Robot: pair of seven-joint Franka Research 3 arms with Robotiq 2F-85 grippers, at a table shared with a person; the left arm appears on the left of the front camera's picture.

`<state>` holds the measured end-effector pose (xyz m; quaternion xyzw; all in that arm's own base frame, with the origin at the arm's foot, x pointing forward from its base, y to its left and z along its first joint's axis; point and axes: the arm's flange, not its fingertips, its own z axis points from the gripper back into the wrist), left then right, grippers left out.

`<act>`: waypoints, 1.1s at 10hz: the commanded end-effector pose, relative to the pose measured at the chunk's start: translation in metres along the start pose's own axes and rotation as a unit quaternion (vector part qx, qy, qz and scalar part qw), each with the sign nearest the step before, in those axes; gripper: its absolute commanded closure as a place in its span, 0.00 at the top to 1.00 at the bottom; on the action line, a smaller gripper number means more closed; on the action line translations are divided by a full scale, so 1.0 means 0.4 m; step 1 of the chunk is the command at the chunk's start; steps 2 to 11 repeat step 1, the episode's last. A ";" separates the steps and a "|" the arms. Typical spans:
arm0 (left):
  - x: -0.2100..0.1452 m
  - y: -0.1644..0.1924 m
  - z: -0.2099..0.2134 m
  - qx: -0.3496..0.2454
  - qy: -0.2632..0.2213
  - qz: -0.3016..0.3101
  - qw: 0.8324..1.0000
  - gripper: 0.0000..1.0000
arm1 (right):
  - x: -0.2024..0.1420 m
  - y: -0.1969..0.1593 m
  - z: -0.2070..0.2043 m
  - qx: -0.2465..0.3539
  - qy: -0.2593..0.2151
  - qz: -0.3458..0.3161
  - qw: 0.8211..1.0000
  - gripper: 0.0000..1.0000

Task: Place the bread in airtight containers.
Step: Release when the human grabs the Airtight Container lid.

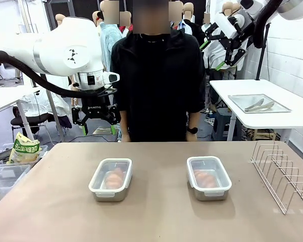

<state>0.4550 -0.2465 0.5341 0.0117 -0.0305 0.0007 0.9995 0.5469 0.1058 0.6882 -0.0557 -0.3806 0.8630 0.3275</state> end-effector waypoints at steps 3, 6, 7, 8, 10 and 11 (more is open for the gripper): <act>0.000 0.004 0.004 0.008 -0.006 -0.002 1.000 1.00 | -0.001 0.001 -0.001 0.000 0.001 -0.001 1.000 1.00; 0.000 0.004 0.004 0.008 -0.006 -0.002 1.000 1.00 | -0.001 0.001 -0.001 0.000 0.001 -0.001 1.000 1.00; 0.000 0.004 0.004 0.008 -0.006 -0.002 1.000 1.00 | -0.001 0.001 -0.001 0.000 0.001 -0.001 1.000 1.00; 0.000 0.004 0.004 0.008 -0.006 -0.002 1.000 1.00 | -0.001 0.001 -0.001 0.000 0.001 -0.001 1.000 1.00; 0.000 0.004 0.004 0.008 -0.006 -0.002 1.000 1.00 | -0.001 0.001 -0.001 0.000 0.001 -0.001 1.000 1.00; 0.000 0.004 0.004 0.008 -0.006 -0.002 1.000 1.00 | -0.001 0.001 -0.001 0.000 0.001 -0.001 1.000 1.00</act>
